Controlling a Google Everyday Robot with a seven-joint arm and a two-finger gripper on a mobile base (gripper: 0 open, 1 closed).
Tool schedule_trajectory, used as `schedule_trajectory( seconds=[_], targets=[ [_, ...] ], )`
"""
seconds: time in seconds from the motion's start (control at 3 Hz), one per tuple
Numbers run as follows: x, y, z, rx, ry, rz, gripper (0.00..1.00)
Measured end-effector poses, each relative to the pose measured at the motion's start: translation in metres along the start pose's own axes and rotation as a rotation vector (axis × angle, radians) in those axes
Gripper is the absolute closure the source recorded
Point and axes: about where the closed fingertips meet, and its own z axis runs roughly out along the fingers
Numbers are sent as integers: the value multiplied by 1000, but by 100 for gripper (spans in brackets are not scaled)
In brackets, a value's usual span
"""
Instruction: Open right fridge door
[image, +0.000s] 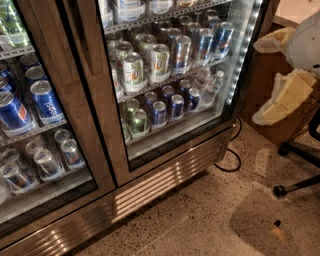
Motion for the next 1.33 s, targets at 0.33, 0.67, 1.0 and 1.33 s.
schedule_trajectory(
  seconds=[0.33, 0.67, 1.0, 1.33],
  targets=[
    [-37, -21, 22, 3, -241, -105, 0],
    [-72, -33, 31, -30, -456, -201, 0],
    [-72, -33, 31, -30, -456, -201, 0],
    [-90, -45, 44, -30, -548, -243, 0]
  ],
)
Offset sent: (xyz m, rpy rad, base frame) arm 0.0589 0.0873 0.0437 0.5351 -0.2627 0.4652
